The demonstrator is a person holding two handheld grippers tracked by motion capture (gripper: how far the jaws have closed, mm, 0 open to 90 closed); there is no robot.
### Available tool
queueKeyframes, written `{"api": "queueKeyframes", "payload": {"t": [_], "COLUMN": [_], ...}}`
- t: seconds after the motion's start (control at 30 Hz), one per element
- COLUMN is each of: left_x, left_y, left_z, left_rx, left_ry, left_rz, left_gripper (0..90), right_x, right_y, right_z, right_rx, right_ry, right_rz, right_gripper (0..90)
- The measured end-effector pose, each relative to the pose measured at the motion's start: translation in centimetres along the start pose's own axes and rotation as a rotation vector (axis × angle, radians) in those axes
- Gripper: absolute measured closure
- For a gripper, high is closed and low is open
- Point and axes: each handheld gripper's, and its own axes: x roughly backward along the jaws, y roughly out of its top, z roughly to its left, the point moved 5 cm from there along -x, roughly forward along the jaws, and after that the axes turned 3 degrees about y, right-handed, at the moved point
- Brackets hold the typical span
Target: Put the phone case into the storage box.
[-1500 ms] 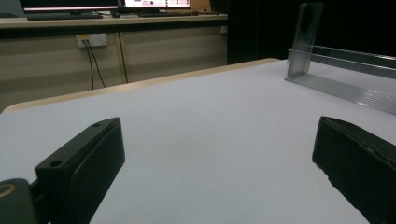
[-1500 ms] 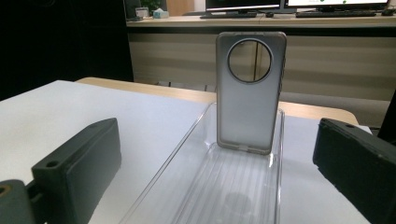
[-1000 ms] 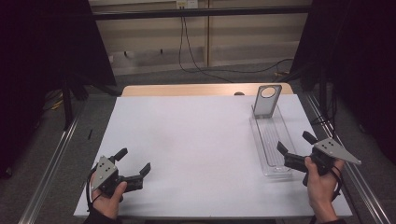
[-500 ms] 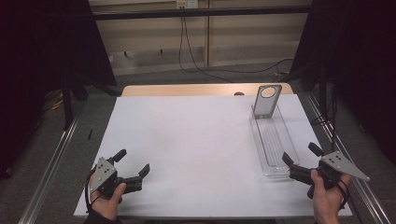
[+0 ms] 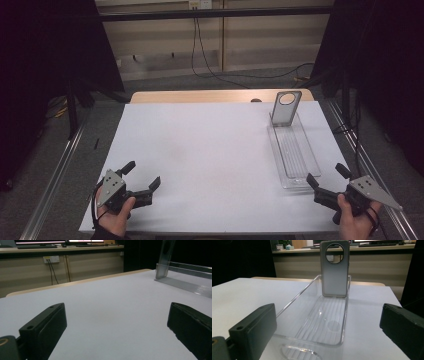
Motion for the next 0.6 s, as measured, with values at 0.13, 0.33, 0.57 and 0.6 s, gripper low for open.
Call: {"api": "queueKeyframes", "payload": {"t": [0.13,0.33,0.57,0.6], "left_x": [0.01,-0.13,-0.43,-0.43], "left_y": [-0.17,-0.32,-0.19,-0.19], "left_z": [0.00,-0.03,0.18,0.18], "left_rx": [0.008,0.006,0.010,0.010], "left_ry": [-0.001,-0.005,-0.004,-0.004], "left_rz": [0.010,0.020,0.016,0.016], "left_gripper": [2.4,2.4,2.5,2.5], "right_x": [0.39,0.90,0.48,0.44], "right_y": [-0.32,-0.66,-0.74,-0.76], "right_z": [-0.06,-0.20,-0.11,-0.10], "right_rx": [0.008,0.001,-0.010,-0.008], "right_ry": [0.000,-0.010,0.011,0.014], "right_rz": [0.001,-0.007,-0.011,-0.008], "right_gripper": [0.0,0.0,0.0,0.0]}}
